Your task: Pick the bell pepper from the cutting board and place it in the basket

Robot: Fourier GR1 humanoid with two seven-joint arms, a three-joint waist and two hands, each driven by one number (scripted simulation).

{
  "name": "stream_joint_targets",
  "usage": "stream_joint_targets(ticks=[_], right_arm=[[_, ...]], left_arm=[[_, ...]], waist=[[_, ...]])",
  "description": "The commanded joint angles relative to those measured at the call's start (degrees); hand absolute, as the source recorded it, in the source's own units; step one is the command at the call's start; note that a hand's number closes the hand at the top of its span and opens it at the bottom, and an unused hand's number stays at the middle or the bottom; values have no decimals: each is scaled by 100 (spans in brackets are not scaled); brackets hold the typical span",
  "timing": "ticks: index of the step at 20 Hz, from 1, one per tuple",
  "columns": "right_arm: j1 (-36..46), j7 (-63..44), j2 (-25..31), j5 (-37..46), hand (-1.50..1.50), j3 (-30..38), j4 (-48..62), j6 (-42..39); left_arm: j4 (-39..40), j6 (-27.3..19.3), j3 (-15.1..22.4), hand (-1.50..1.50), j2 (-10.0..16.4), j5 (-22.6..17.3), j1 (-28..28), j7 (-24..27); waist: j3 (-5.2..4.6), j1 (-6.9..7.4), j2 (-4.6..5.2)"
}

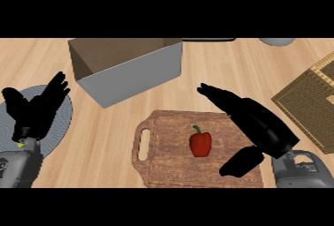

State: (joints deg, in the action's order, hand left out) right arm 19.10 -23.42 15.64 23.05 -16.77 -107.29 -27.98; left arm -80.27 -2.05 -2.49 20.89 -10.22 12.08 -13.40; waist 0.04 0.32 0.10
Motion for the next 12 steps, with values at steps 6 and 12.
stream_joint_targets(ticks=[6, 12], right_arm=[[110, 503, -716, 1094, -150, -538, 1449, 561], [106, 931, -565, 1342, -150, -354, 1961, 315]], left_arm=[[299, 121, -106, 0, -181, 235, 145, 260], [-71, 100, -109, 0, -377, 366, -421, 257]], waist=[[-5, -19, -4], [-5, -8, -13]])
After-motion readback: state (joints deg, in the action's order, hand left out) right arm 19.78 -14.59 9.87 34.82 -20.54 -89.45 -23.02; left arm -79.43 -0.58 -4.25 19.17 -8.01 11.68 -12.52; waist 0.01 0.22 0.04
